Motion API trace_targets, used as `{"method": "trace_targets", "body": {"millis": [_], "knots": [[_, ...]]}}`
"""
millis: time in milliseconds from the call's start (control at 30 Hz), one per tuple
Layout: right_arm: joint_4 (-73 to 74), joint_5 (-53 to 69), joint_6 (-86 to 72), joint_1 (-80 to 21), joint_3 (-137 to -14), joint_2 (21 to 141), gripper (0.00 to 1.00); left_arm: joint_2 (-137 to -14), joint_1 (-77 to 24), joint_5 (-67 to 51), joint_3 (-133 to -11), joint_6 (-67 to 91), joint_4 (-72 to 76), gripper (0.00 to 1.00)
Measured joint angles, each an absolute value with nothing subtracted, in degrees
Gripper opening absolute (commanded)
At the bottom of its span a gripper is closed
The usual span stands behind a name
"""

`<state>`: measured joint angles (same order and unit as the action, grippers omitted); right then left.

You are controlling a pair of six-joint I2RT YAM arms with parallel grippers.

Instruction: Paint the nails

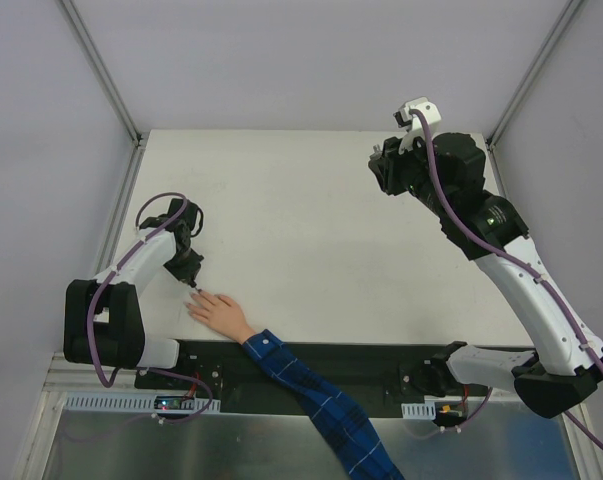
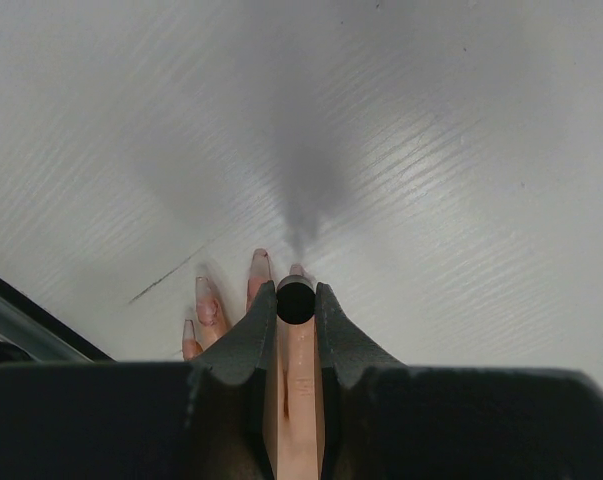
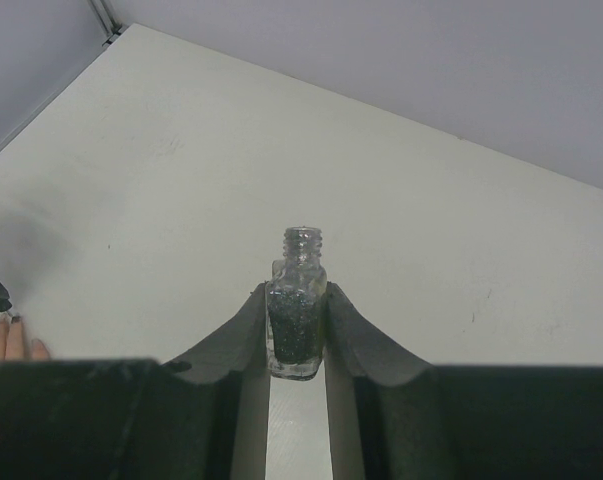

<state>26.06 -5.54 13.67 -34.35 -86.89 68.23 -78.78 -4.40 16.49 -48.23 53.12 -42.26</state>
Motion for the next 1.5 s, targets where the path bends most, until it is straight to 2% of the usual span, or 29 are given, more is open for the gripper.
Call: {"method": "trace_targets", "body": {"millis": [1500], "knots": [[26.2,-5.3,13.5,-33.5,-87.9,69.8,0.00,-81.3,-4.4,16.6,-48.2,51.6,-40.1,0.00]]}}
